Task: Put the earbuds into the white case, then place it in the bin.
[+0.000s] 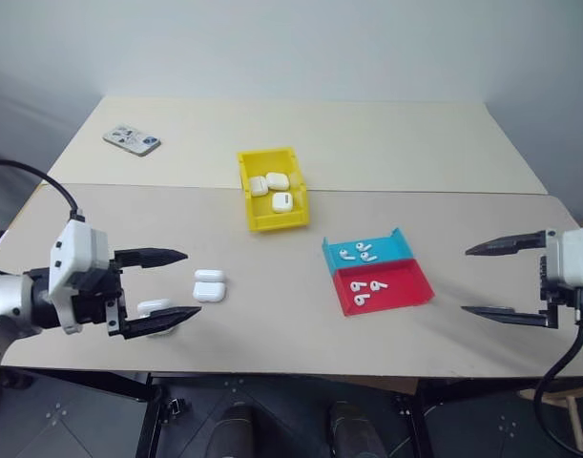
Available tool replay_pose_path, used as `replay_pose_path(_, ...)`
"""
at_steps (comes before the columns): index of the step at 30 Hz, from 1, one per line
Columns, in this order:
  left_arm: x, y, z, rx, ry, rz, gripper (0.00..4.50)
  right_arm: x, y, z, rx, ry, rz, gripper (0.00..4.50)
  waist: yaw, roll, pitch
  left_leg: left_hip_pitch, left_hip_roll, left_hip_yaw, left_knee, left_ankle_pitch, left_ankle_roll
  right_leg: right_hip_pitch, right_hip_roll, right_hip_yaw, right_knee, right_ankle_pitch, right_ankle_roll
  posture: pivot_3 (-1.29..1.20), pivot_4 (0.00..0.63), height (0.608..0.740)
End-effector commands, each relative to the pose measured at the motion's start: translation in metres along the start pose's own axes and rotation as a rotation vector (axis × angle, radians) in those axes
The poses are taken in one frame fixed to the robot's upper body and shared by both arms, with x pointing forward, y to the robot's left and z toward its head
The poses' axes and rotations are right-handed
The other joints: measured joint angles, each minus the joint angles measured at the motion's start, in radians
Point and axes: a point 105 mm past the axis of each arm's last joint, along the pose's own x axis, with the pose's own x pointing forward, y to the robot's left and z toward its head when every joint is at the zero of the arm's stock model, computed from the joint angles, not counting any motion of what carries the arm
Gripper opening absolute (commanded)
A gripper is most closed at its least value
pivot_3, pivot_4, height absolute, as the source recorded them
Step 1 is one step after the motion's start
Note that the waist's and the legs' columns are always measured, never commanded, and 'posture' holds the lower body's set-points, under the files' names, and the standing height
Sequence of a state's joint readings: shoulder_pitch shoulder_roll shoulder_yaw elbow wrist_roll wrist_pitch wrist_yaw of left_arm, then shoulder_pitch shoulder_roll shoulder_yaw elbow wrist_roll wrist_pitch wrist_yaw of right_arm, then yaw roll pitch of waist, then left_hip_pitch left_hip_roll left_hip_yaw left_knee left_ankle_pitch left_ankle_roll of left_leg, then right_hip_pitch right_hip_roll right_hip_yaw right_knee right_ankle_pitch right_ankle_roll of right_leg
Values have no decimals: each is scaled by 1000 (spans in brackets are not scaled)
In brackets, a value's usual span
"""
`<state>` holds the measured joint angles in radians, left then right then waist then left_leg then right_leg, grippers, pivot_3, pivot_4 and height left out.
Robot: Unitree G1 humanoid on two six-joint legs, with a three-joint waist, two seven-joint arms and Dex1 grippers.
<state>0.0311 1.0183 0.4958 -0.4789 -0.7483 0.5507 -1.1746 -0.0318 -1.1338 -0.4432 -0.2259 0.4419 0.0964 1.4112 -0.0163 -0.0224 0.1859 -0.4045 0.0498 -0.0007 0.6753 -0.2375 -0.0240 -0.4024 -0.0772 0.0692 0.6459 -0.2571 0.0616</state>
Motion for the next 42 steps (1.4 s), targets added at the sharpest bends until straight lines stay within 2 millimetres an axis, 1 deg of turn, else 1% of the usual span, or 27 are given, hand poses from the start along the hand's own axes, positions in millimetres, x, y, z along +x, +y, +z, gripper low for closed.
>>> replay_pose_path(1,-3,1,10,31,-2,-6,4500,-1,-2,8,-33,-17,-14,4434,0,0,0,0,0,0,0,0,0,0,0,0,0,0,0,0,150,740)
replay_pose_path(6,-2,2,13,47,4,49,4500,2,-4,9,-35,-21,-9,4434,-1,0,0,0,0,0,0,0,0,0,0,0,0,0,0,0,150,740)
replay_pose_path(9,0,4,14,40,14,116,4500,3,-8,8,-37,-18,-12,4434,-4,0,0,0,0,0,0,0,0,0,0,0,0,0,0,0,150,740)
replay_pose_path(14,5,12,14,35,109,311,4500,7,-14,7,-41,-20,-8,4434,-2,0,0,0,0,0,0,0,0,0,0,0,0,0,0,0,150,740)
replay_pose_path(16,7,13,14,-39,157,380,4500,8,-16,7,-39,-19,-6,4434,-2,0,0,0,0,0,0,0,0,0,0,0,0,0,0,0,150,740)
replay_pose_path(17,9,14,14,-49,198,424,4500,9,-17,7,-35,-16,-3,4434,0,0,0,0,0,0,0,0,0,0,0,0,0,0,0,0,150,740)
replay_pose_path(18,10,15,16,-30,234,478,4500,8,-17,7,-31,-12,2,4434,2,0,0,0,0,-1,0,0,0,0,0,0,1,0,0,0,150,740)
replay_pose_path(19,12,12,20,-35,243,486,4500,8,-16,7,-27,-9,8,4434,4,-1,0,0,0,-1,0,0,0,0,0,0,1,0,0,0,150,740)
replay_pose_path(21,13,11,26,-8,271,559,4500,9,-16,5,-17,-2,16,4434,2,-1,0,-1,0,-1,1,0,0,0,0,0,1,0,0,0,150,740)
replay_pose_path(23,9,14,16,-51,386,598,4500,11,-16,4,-7,2,19,4434,1,-1,0,0,0,-1,1,0,0,0,0,0,1,0,0,0,150,740)
replay_pose_path(24,8,15,11,-77,413,619,4500,12,-17,4,-5,2,20,4434,0,0,0,0,0,-2,1,0,0,0,0,0,1,0,0,0,150,740)
replay_pose_path(26,4,13,-2,-137,509,606,4500,15,-18,3,3,5,27,4434,-8,0,0,2,-1,-1,1,0,0,1,0,1,2,0,0,0,150,740)
replay_pose_path(27,1,13,-5,-157,548,609,4500,17,-18,2,6,7,32,4434,-11,0,0,2,-1,-1,0,0,0,0,0,1,2,0,0,0,150,740)
replay_pose_path(28,0,7,-4,-189,588,586,4500,18,-18,2,9,9,37,4434,-12,-1,0,2,0,-2,0,0,0,0,0,1,3,0,0,0,150,740)
replay_pose_path(29,-1,4,-3,-249,616,591,4500,19,-18,2,14,8,43,4434,-17,-6,3,1,0,-2,0,0,0,0,0,1,3,0,0,0,150,740)
replay_pose_path(30,-1,2,-3,-312,621,615,4500,20,-18,2,18,7,48,4434,-21,-7,3,1,2,-2,1,0,0,-2,0,1,5,0,-1,0,150,740)
replay_pose_path(31,-1,2,-3,-347,623,640,4500,21,-18,1,20,7,51,4434,-20,-5,2,0,2,-3,0,0,0,-2,-1,1,4,0,-1,0,150,740)
replay_pose_path(33,3,-3,-8,-353,624,660,4500,24,-18,0,26,4,63,4434,-16,-1,0,2,-2,-1,-1,0,0,-1,-7,2,3,0,0,0,150,740)
replay_pose_path(34,5,-7,-14,-368,617,696,4500,26,-18,0,31,3,68,4434,-11,0,0,2,-4,1,-1,0,0,0,-8,2,2,0,0,0,150,740)
replay_pose_path(37,9,-22,-29,-479,551,840,4500,32,-21,-2,46,-1,82,4434,-7,0,0,4,-4,3,-1,0,-1,1,-7,2,2,-1,0,0,150,740)
replay_pose_path(40,6,-38,-37,-629,502,1007,4500,35,-24,-2,50,1,90,4434,-1,0,0,4,-2,3,-2,0,-1,0,-5,2,1,0,-1,0,150,740)
replay_pose_path(42,1,-39,-38,-688,490,1108,4500,35,-25,-2,55,4,97,4434,5,0,0,4,-3,4,-2,0,-2,1,-5,2,1,0,-1,0,150,740)
